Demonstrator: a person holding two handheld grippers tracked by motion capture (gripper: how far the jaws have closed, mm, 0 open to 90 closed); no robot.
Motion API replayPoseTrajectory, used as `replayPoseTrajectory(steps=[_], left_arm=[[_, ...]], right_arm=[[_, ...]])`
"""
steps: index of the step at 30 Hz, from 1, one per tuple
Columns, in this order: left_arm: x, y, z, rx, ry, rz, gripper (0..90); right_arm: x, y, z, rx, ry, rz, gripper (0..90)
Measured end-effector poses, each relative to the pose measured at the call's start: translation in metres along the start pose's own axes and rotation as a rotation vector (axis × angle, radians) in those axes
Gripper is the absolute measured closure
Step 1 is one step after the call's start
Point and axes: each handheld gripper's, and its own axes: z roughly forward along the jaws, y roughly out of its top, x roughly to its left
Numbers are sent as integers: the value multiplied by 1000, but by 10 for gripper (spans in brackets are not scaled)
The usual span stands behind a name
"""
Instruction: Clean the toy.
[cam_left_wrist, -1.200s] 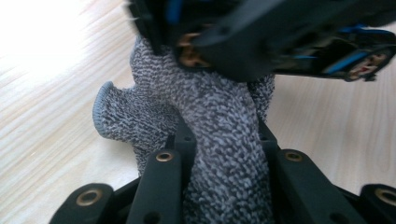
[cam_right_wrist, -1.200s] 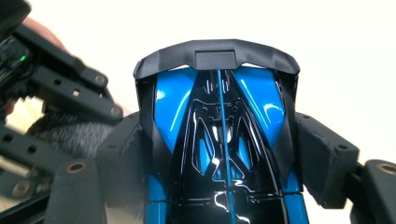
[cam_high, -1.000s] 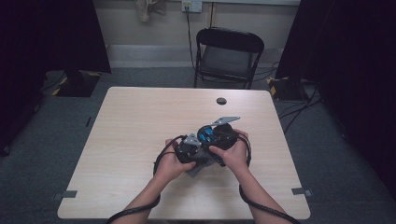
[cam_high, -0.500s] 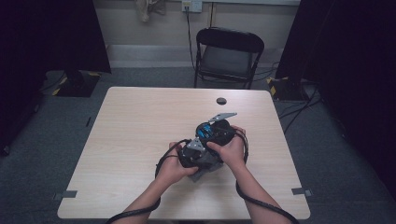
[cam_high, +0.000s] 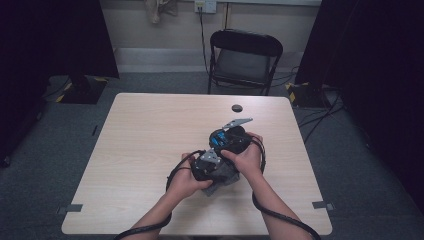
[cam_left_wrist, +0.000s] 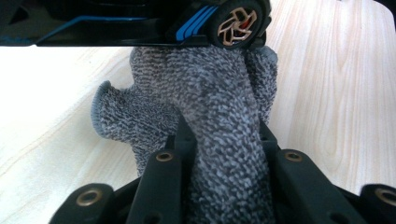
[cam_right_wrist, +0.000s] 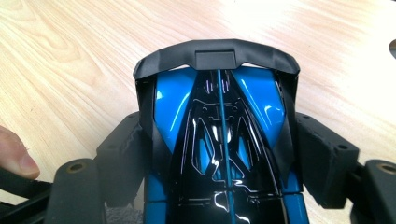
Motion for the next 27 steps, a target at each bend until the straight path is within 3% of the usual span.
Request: replayPoseTrajectory(steps=[8, 19, 22, 27], left_arm=[[-3, -3, 0, 11, -13, 5, 717], [-15, 0, 3, 29, -56, 50, 717], [-12, -2, 1, 41, -35, 39, 716], [8, -9, -18, 31, 59, -29, 717]], right_arm=[[1, 2, -1, -11, 3, 12, 260], [-3, 5, -4, -34, -12, 51, 260], [-3, 5, -6, -34, -4, 46, 260], [-3, 6, -13, -37, 1, 30, 260]])
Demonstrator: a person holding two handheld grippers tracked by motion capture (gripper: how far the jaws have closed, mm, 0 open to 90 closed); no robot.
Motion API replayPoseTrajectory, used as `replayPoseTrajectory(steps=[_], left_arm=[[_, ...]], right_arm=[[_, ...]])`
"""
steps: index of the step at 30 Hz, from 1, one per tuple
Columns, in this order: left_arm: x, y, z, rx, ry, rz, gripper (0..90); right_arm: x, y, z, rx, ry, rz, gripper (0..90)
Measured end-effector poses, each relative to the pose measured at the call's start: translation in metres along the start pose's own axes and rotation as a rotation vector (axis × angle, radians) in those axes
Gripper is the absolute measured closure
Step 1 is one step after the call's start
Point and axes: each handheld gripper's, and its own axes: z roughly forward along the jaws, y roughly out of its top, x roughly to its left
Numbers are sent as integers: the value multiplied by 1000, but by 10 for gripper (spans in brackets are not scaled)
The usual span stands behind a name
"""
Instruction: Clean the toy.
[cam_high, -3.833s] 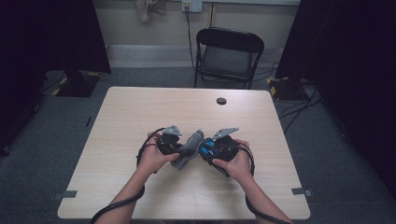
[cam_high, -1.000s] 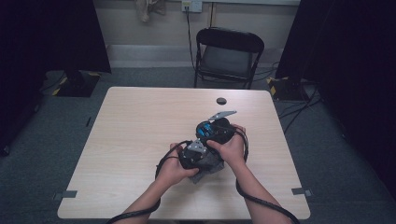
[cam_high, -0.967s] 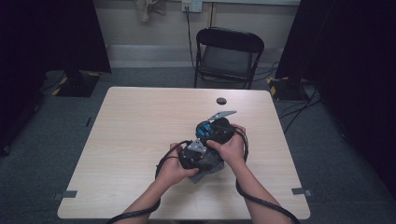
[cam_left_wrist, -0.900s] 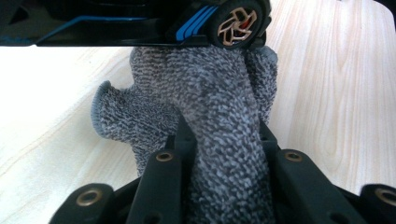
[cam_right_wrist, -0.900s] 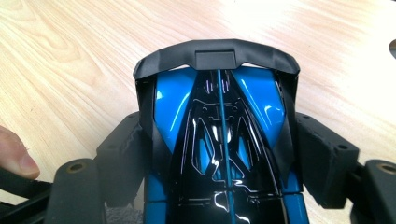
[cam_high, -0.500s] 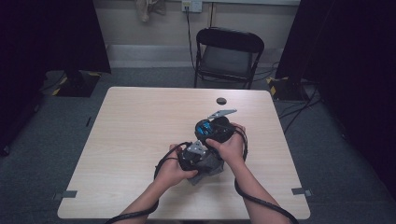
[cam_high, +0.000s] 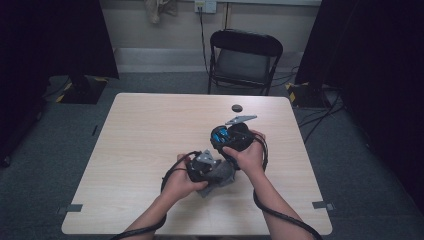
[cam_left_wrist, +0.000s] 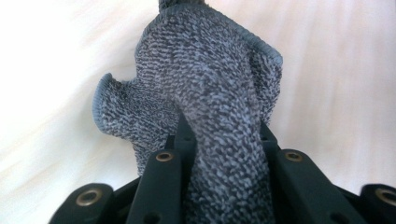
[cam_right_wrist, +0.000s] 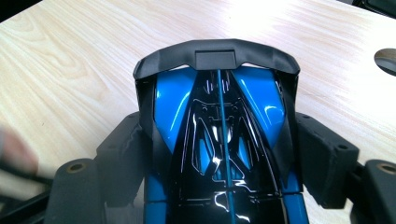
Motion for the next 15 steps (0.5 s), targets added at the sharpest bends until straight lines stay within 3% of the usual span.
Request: replayPoseTrajectory(steps=[2, 7, 11, 15], left_arm=[[11, 0, -10, -5, 58, -28, 715], [37, 1, -29, -25, 132, -92, 714], [48, 4, -30, -26, 161, -112, 714], [51, 6, -26, -31, 166, -132, 715]], right_arm=[[1, -1, -3, -3, -3, -3, 260], [4, -6, -8, -5, 9, -8, 260], [6, -10, -10, -6, 16, -7, 260], [8, -10, -11, -8, 26, -12, 260]])
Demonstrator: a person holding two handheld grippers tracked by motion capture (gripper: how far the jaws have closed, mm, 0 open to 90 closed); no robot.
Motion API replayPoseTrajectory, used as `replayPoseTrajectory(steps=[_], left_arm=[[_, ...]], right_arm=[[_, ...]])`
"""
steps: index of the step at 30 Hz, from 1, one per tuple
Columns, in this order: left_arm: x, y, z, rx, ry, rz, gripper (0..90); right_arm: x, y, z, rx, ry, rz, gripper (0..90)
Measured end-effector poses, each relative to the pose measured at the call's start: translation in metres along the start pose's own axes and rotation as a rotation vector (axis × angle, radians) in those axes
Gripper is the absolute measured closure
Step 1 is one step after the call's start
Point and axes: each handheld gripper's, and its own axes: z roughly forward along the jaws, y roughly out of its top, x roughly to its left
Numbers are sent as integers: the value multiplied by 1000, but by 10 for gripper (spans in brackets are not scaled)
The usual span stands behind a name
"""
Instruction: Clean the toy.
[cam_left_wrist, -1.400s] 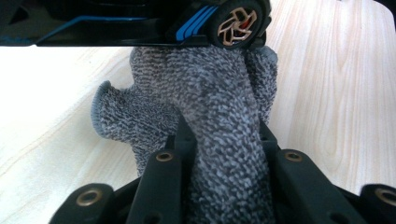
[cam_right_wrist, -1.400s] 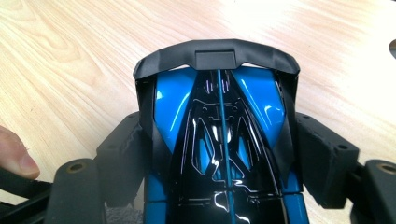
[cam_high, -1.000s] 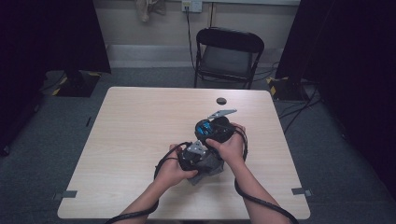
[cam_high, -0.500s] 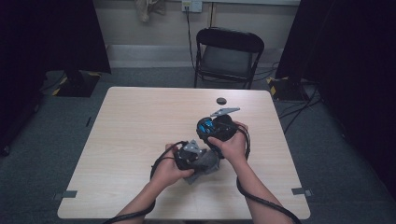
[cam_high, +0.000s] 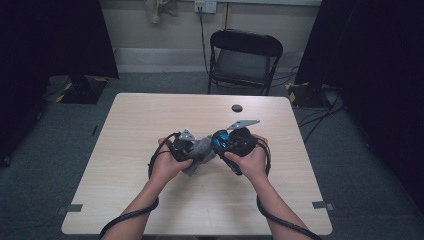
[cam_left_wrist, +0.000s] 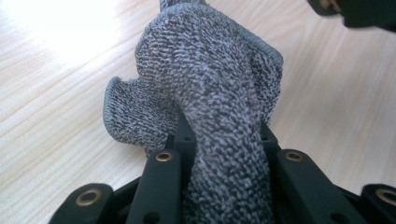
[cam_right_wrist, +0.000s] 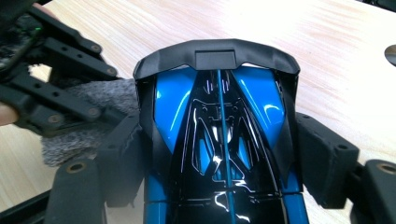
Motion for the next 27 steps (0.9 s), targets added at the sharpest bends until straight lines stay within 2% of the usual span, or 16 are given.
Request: replayPoseTrajectory(steps=[4, 13, 19, 22, 27], left_arm=[[-2, 3, 5, -1, -2, 12, 714], [-7, 6, 11, -35, -9, 4, 715], [-17, 11, 11, -64, -47, 30, 715], [-20, 12, 10, -57, -45, 52, 715], [-18, 6, 9, -63, -54, 36, 715]], right_arm=[[4, 2, -1, -3, 8, -13, 260], [12, 1, 2, 0, 19, -22, 260], [12, 1, 6, 8, 11, -22, 260], [12, 1, 7, 11, 11, -19, 260], [14, 4, 12, 22, 14, -25, 260]])
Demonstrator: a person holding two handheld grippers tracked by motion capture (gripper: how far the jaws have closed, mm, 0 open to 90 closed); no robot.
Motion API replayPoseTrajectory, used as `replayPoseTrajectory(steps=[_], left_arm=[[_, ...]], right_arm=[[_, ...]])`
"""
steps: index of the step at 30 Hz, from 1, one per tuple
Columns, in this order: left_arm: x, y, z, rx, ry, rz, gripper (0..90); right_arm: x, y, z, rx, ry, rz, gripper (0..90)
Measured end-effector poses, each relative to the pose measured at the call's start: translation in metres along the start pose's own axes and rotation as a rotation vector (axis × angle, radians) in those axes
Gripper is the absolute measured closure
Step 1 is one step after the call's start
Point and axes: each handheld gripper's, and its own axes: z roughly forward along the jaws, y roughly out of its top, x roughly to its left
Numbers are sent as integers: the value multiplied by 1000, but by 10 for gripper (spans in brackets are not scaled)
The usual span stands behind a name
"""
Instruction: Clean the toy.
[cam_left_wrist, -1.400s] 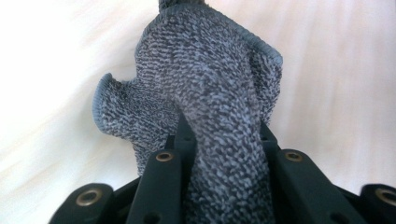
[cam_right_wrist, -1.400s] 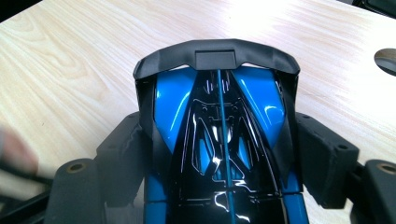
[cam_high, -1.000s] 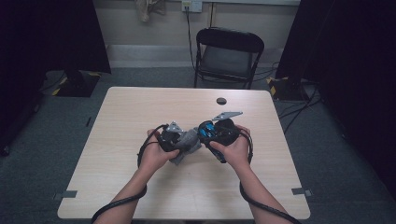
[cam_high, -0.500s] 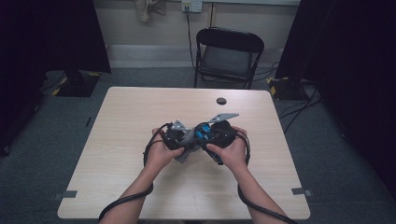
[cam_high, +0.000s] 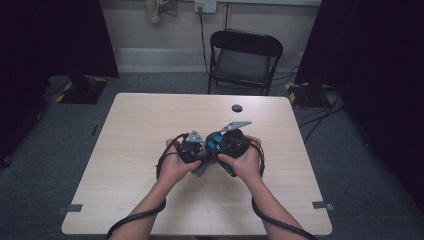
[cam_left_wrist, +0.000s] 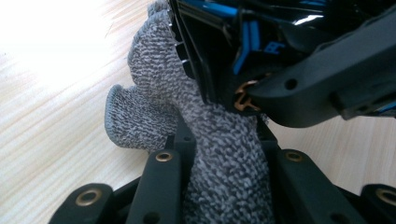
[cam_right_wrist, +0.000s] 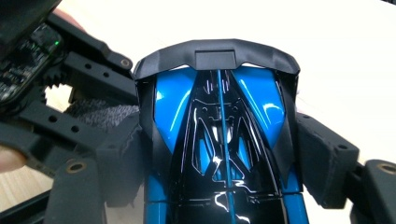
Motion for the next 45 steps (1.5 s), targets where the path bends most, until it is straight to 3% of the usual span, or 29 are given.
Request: replayPoseTrajectory(steps=[6, 21, 27, 39, 45], left_arm=[[-2, -7, 2, 2, -15, -11, 715], [-22, -13, 11, 8, -85, 29, 715], [-26, -16, 14, 17, -101, 28, 715], [-37, -12, 15, 41, -121, 71, 715], [-37, -13, 15, 34, -129, 64, 716]], right_arm=[[3, 2, 7, 10, -3, -4, 260], [4, 8, 14, 15, -18, -5, 260], [2, 6, 17, 18, -20, 1, 260], [-4, 8, 18, 19, -33, 19, 260], [-5, 8, 18, 13, -34, 29, 260]])
